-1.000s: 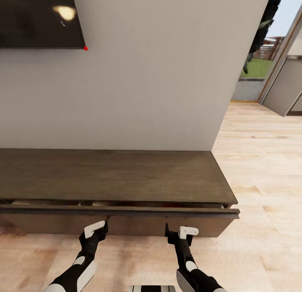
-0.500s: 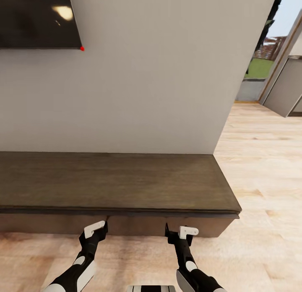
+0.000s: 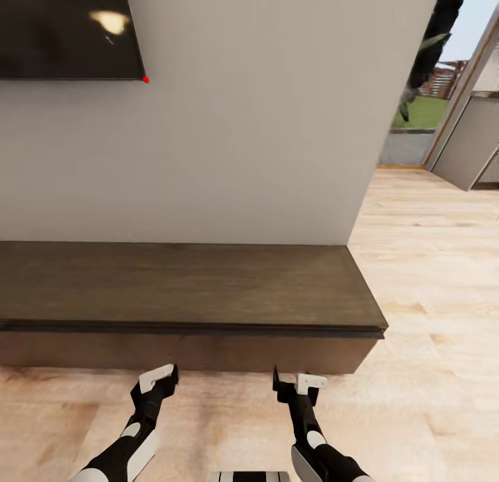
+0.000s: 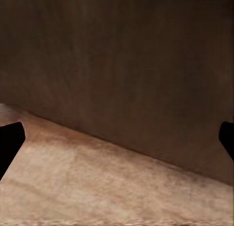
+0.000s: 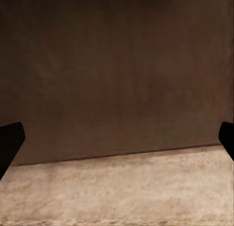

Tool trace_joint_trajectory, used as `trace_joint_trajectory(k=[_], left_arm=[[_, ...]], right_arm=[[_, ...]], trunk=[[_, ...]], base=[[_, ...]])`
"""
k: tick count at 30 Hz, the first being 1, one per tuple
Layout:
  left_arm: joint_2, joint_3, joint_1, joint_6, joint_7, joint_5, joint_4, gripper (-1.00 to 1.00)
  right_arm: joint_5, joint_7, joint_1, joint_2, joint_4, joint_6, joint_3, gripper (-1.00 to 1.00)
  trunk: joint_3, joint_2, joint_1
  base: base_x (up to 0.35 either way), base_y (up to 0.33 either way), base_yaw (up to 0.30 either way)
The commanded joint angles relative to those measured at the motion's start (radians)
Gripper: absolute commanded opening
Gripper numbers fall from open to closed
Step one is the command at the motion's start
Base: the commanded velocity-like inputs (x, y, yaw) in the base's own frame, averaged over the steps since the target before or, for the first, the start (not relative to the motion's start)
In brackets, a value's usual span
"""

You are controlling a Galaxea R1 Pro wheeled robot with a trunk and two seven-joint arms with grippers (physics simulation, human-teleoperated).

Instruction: Place each of the two pumpkins and all three candles from the living room inside a cabinet in the living room (use any cabinet), then make sure every cabinet is closed, and position the cauldron so it is next to a table in the living room.

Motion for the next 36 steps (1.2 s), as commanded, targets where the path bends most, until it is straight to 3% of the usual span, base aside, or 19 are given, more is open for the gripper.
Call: trace_joint_trajectory(k=[1, 9, 15, 17, 20, 21, 22, 26, 29, 33, 36], left_arm=[[0.001, -0.009, 0.0, -0.003, 0.008, 0.003, 0.0, 1.0], [0.004, -0.014, 0.0, 0.006, 0.001, -0.003, -0.012, 1.0], [0.059, -0.019, 0.015, 0.027, -0.006, 0.008, -0.103, 1.0], [0.084, -0.017, 0.046, 0.05, -0.006, 0.01, -0.158, 1.0], [0.127, -0.013, 0.12, 0.158, -0.007, 0.014, -0.308, 1.0], [0.142, -0.012, 0.153, 0.219, -0.007, 0.018, -0.38, 1.0], [0.165, -0.009, 0.21, 0.321, -0.006, 0.024, -0.511, 1.0], [0.219, 0.018, 0.321, 0.498, -0.001, 0.029, -0.779, 1.0], [0.233, 0.048, 0.366, 0.559, 0.001, 0.041, -0.849, 1.0], [0.236, 0.059, 0.382, 0.585, 0.001, 0.054, -0.862, 1.0], [0.236, 0.065, 0.385, 0.656, 0.002, 0.064, -0.863, 1.0]], right_arm=[[-0.006, -0.008, -0.001, 0.0, 0.001, -0.003, 0.008, 1.0], [-0.008, -0.009, -0.001, 0.0, -0.001, 0.021, 0.01, 1.0], [-0.004, -0.009, -0.001, 0.0, -0.012, 0.096, 0.011, 1.0], [-0.004, -0.009, -0.001, 0.0, -0.012, 0.107, 0.011, 1.0], [-0.005, -0.009, -0.001, 0.0, -0.012, 0.127, 0.01, 1.0], [-0.005, -0.009, -0.001, 0.0, -0.013, 0.138, 0.009, 1.0], [-0.005, -0.009, -0.001, 0.0, -0.013, 0.156, 0.009, 1.0], [-0.005, -0.009, -0.001, 0.002, -0.014, 0.18, 0.01, 1.0], [-0.007, -0.009, -0.001, 0.004, -0.013, 0.192, 0.01, 1.0], [-0.01, -0.009, -0.001, 0.005, -0.013, 0.248, 0.009, 1.0], [-0.012, -0.01, -0.001, 0.0, -0.013, 0.269, 0.009, 1.0]], trunk=[[-0.001, 0.0, -0.001], [-0.001, 0.0, -0.001], [-0.001, 0.0, -0.001], [-0.001, 0.0, -0.001], [-0.001, 0.0, -0.001], [-0.001, 0.0, -0.001], [-0.001, 0.0, -0.001], [-0.001, 0.0, -0.001], [-0.001, 0.0, -0.001], [0.015, 0.001, -0.003], [0.026, 0.001, -0.004]], base=[[-0.328, 0.0, 0.0], [-0.327, 0.0, 0.0], [-0.082, 0.0, 0.0], [-0.013, 0.0, 0.0], [-0.004, 0.0, 0.0], [-0.002, 0.0, 0.0], [0.0, 0.0, 0.0], [0.0, 0.0, 0.0], [0.0, 0.0, 0.0], [0.0, 0.0, 0.0], [0.0, 0.0, 0.0]])
